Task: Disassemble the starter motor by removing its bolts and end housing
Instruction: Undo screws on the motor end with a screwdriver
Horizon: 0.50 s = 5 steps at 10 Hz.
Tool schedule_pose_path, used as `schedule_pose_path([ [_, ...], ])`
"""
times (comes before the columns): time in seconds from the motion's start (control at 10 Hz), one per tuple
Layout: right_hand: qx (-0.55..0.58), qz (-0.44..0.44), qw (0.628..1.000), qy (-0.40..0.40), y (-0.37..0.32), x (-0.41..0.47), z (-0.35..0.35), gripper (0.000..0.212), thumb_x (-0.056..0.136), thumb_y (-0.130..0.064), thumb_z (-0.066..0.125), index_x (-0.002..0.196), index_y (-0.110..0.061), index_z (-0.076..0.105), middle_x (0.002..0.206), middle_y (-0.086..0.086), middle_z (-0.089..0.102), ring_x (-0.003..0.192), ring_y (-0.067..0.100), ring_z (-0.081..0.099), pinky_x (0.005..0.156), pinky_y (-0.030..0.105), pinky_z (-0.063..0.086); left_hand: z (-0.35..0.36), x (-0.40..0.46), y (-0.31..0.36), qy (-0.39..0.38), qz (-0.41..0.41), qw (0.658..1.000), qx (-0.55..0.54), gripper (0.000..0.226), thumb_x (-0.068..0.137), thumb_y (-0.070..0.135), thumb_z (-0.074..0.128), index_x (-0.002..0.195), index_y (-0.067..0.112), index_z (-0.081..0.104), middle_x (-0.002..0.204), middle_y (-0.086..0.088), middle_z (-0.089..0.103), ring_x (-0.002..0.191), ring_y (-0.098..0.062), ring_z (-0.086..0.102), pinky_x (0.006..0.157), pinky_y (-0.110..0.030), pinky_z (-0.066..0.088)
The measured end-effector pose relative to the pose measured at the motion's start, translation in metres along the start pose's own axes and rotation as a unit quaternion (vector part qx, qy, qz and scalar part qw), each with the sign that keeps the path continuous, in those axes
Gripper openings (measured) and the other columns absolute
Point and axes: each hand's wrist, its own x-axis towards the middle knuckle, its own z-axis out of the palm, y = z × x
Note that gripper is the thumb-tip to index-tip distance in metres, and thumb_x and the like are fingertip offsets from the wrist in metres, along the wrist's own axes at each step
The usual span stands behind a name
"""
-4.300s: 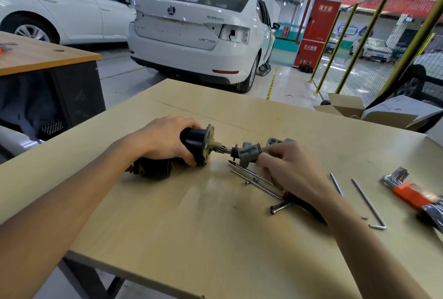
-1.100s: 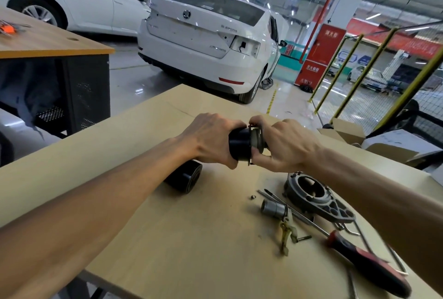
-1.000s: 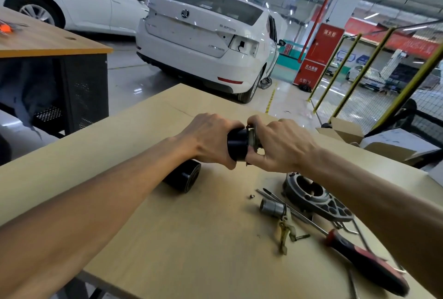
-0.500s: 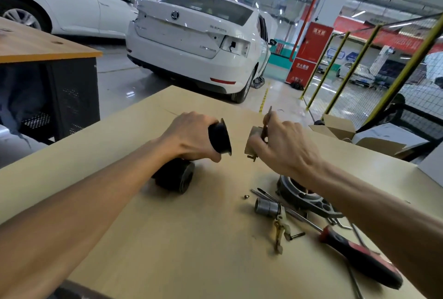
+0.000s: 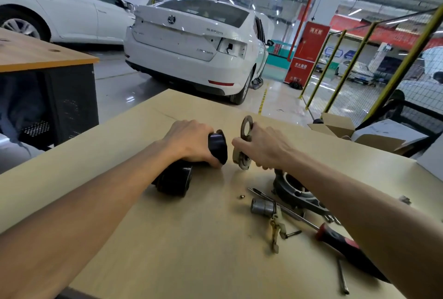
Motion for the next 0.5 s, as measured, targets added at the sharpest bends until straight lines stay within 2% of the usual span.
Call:
schedule_pose_path([
  [0.1,0.023,0.08,0.996,-0.019,-0.004,0.009,0.003,0.053,0.089,-0.055,0.049,0.079,-0.006,0.065,0.072,0.009,0.07,0.06,0.024,0.065,0.068,0.039,0.059,0.0,0.001,0.002,-0.009,-0.024,1.0,0.009,0.068,0.061,0.082,0.068,0.105,0.032,0.057,0.092,0.006,0.062,0.082,-0.016,0.056,0.063,-0.028,0.037],
  [0.2,0.038,0.116,0.992,0.012,-0.005,0.013,0.012,0.057,0.089,-0.06,0.049,0.088,-0.005,0.066,0.091,0.01,0.069,0.077,0.027,0.066,0.073,0.039,0.057,-0.003,-0.002,0.002,-0.049,-0.044,0.998,-0.001,0.067,0.065,0.08,0.069,0.109,0.032,0.054,0.098,0.006,0.061,0.086,-0.017,0.057,0.061,-0.028,0.04],
  [0.3,0.043,0.12,0.991,0.027,-0.007,0.009,0.02,0.06,0.086,-0.065,0.053,0.097,-0.007,0.061,0.092,0.006,0.064,0.076,0.023,0.061,0.06,0.032,0.047,-0.006,0.0,-0.001,-0.096,-0.054,0.993,-0.045,0.068,0.068,0.074,0.072,0.116,0.029,0.053,0.106,0.004,0.062,0.093,-0.018,0.058,0.075,-0.034,0.05],
  [0.4,0.006,0.096,0.995,0.035,-0.009,-0.001,0.012,0.069,0.082,-0.066,0.061,0.116,-0.007,0.048,0.094,0.004,0.059,0.079,0.021,0.052,0.06,0.032,0.036,-0.017,-0.006,-0.008,-0.148,-0.053,0.983,-0.093,0.072,0.076,0.062,0.075,0.132,0.025,0.049,0.123,-0.002,0.061,0.104,-0.02,0.058,0.092,-0.039,0.051],
  [0.5,0.007,0.076,0.997,0.027,-0.012,-0.014,-0.005,0.073,0.08,-0.065,0.065,0.121,-0.008,0.047,0.099,0.005,0.059,0.086,0.021,0.054,0.068,0.033,0.044,-0.025,-0.014,-0.011,-0.128,-0.065,0.983,-0.111,0.084,0.081,0.058,0.072,0.148,0.023,0.037,0.14,-0.005,0.054,0.12,-0.024,0.055,0.102,-0.038,0.045],
])
